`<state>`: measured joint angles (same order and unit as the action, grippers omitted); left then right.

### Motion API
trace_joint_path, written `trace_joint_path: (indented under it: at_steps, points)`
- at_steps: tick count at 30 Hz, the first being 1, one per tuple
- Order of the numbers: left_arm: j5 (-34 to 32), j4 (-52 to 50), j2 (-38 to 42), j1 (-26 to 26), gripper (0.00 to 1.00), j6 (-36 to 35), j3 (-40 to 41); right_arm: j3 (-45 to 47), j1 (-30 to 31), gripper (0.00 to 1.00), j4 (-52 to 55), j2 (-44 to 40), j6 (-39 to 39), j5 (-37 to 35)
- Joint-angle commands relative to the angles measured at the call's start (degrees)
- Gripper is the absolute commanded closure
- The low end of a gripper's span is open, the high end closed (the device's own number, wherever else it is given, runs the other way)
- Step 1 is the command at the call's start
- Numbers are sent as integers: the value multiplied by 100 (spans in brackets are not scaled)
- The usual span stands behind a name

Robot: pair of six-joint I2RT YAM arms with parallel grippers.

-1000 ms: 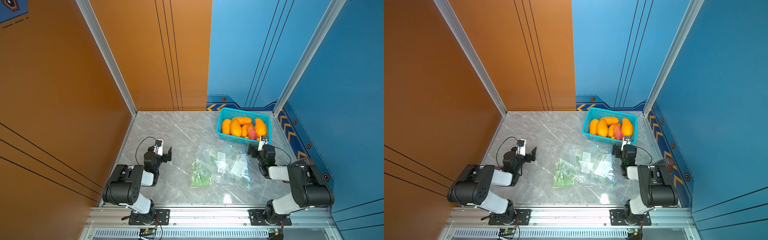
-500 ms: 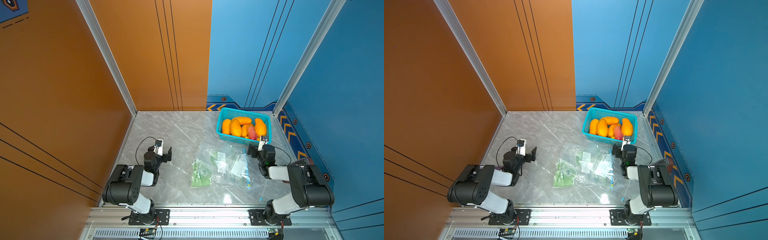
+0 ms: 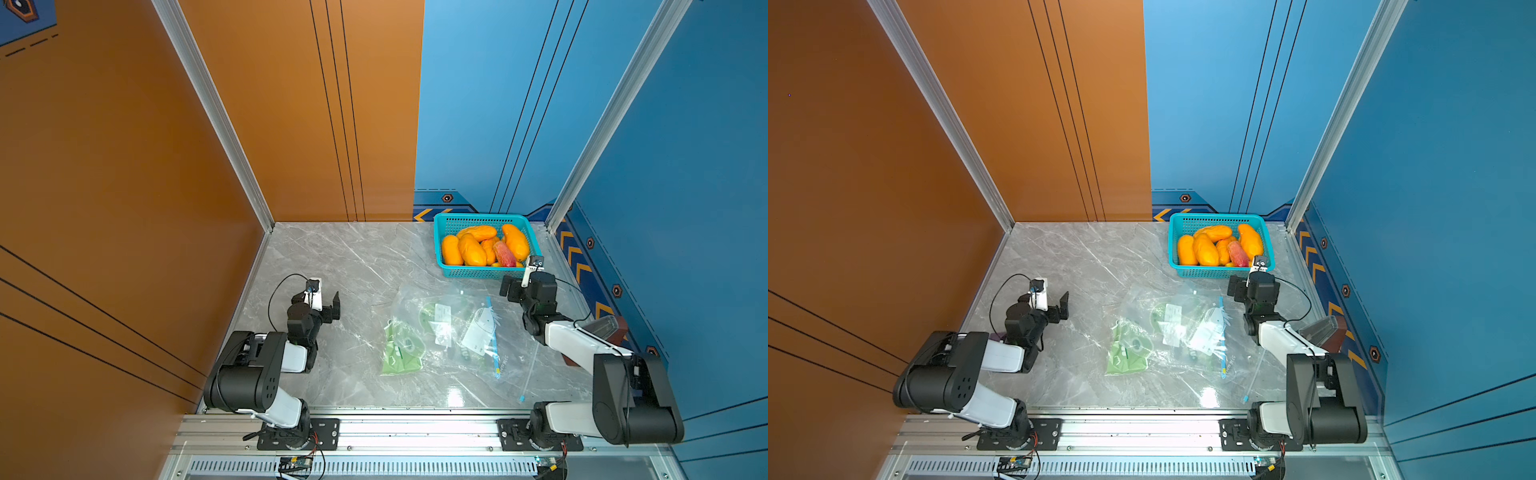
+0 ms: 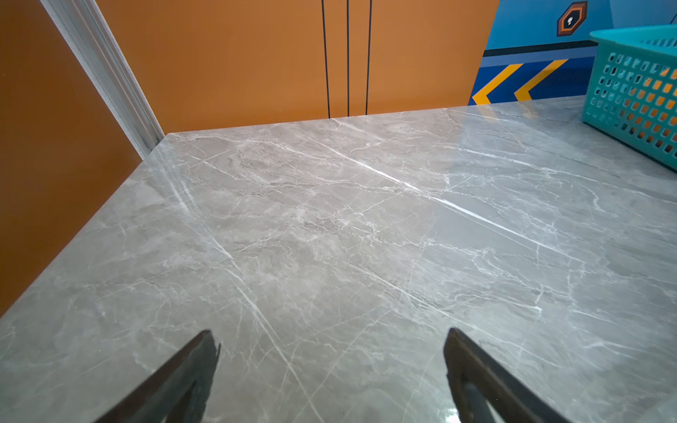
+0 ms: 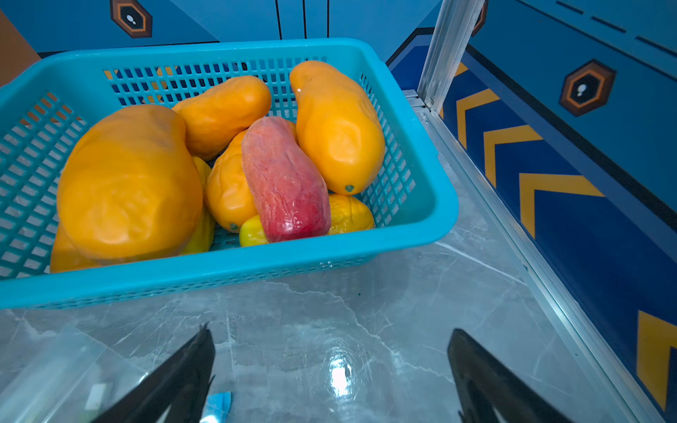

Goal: Place the mango in a zip-top bag and seal the zipper
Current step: Adjust the basket at the center of the board, then pick up the zipper food storage bag.

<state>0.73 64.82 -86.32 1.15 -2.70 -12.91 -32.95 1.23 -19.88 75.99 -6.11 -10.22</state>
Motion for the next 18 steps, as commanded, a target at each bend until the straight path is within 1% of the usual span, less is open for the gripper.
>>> trace_joint_path:
  at_steps: [1,4,6,8,10,14,18]
  points:
    - [-419,53,505,23,2,133,209,-148,35,0,1336,-510,-585,-546]
    - [-864,49,1149,198,2,92,475,-137,27,0,2146,-1027,-1057,-774]
    - [-1322,35,1658,417,2,20,637,-175,26,0,2810,-1358,-1426,-806]
    - [-1544,-171,2153,648,2,100,675,-236,35,0,3459,-1610,-1751,-785]
    - [-1620,-805,2656,962,2,126,535,-278,37,0,4032,-1818,-1998,-669]
    - [-1887,-2477,3560,1817,2,358,1,-471,35,0,5393,-2147,-2436,-539]
    - [-2163,-3619,3974,2744,2,683,-449,-390,22,0,6317,-2569,-2841,-362]
